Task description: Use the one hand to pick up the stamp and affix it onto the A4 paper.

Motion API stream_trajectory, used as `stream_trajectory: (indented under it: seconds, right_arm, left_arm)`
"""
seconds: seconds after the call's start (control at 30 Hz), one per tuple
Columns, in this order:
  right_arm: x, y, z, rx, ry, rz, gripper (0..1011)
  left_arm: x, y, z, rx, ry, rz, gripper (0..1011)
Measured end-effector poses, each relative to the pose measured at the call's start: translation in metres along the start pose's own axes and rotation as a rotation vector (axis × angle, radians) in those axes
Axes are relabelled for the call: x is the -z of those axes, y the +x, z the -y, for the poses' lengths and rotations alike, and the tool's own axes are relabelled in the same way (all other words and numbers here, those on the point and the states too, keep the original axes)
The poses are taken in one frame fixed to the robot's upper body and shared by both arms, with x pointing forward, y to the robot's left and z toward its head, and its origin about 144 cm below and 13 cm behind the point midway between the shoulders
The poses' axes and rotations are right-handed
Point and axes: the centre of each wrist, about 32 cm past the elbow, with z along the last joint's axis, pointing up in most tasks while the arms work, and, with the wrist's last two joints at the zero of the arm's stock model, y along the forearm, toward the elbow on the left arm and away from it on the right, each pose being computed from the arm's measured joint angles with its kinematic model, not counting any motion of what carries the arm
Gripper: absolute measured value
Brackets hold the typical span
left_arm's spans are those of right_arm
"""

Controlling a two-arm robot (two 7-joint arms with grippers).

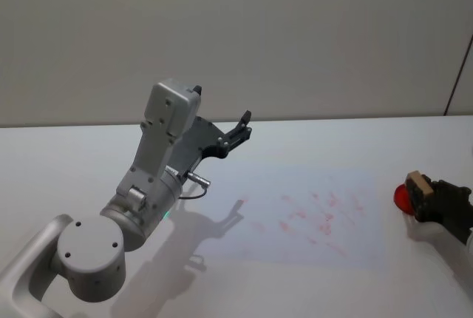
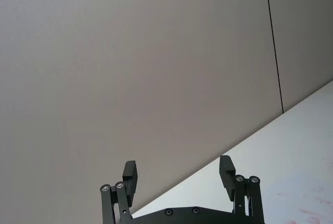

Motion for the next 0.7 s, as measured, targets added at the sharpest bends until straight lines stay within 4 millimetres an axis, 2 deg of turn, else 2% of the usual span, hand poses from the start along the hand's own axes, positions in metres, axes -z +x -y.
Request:
stream_trajectory:
  seconds: [0.4, 0.5, 0.53, 0.57, 0.7]
  right_arm:
    - [0.0038, 0.0009, -0.0064, 0.004, -0.019, 0.006, 220]
    - [0.0047, 0.0016, -0.0074, 0.003, -0.023, 0.006, 268]
    - [0.0051, 0.0018, -0.0079, 0.003, -0.025, 0.006, 326]
    - [0.0051, 0.0018, -0.008, 0.003, -0.025, 0.006, 326]
    - [0.0055, 0.0026, -0.0093, 0.004, -0.028, 0.004, 471]
  left_arm:
    - [0.0, 0.0, 0.0, 0.0, 0.0, 0.0, 1001]
    - [0.0, 0.0, 0.0, 0.0, 0.0, 0.0, 1001]
    - [0.0, 0.0, 0.0, 0.0, 0.0, 0.0, 1001]
    - [0.0, 0.0, 0.0, 0.0, 0.0, 0.0, 1001]
    - [0.0, 0.0, 0.0, 0.0, 0.0, 0.0, 1001]
